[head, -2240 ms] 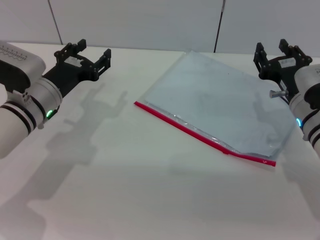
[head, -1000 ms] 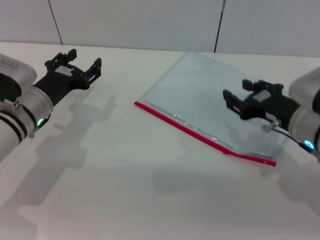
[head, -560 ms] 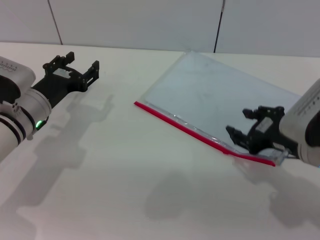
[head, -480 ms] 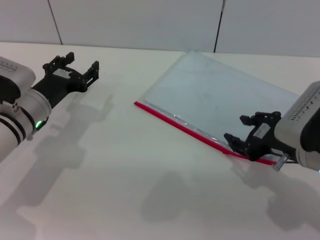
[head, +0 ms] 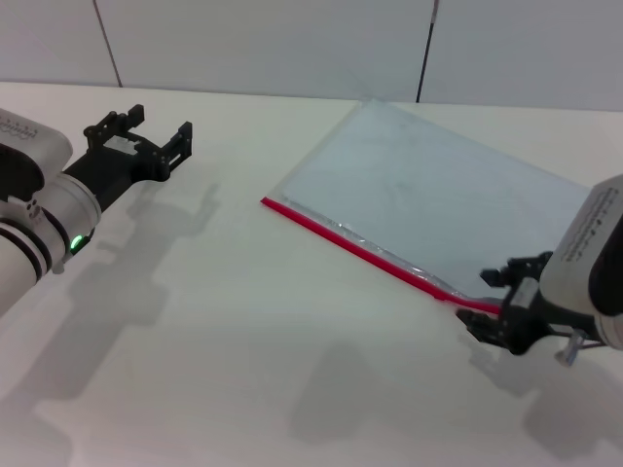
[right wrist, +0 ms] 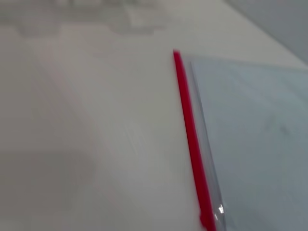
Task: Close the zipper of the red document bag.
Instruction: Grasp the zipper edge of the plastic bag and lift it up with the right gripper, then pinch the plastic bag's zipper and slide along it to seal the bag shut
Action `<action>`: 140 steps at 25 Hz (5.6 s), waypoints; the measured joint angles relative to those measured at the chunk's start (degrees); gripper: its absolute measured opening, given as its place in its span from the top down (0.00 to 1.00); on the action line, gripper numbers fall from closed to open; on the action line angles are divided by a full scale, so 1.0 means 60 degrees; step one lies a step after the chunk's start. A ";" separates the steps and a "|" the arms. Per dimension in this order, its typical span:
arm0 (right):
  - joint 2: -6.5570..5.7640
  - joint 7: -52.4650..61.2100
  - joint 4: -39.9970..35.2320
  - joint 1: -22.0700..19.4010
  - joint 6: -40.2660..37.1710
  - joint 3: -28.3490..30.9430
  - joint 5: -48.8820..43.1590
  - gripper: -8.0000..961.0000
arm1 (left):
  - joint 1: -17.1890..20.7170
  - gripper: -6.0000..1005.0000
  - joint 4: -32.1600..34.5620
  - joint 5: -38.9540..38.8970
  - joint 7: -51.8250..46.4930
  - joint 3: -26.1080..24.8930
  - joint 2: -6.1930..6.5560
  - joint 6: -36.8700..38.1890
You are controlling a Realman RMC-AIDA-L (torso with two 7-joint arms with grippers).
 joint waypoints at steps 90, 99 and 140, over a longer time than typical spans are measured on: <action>0.0025 0.4321 0.0045 0.1113 0.0652 -0.1508 -0.4731 0.89 | -0.0384 0.28 0.3480 0.7523 -0.4160 0.1587 0.0461 -0.0508; 0.0026 0.4325 -0.0394 0.1014 0.0628 -0.1530 -0.4731 0.93 | -0.0425 0.28 0.5203 1.0074 -0.4465 0.1504 0.0124 0.0018; -0.0004 0.4256 -0.1218 0.0911 0.0392 -0.1648 -0.4658 0.94 | -0.0517 0.45 0.6021 1.0770 -0.4361 0.2051 -0.0081 0.0690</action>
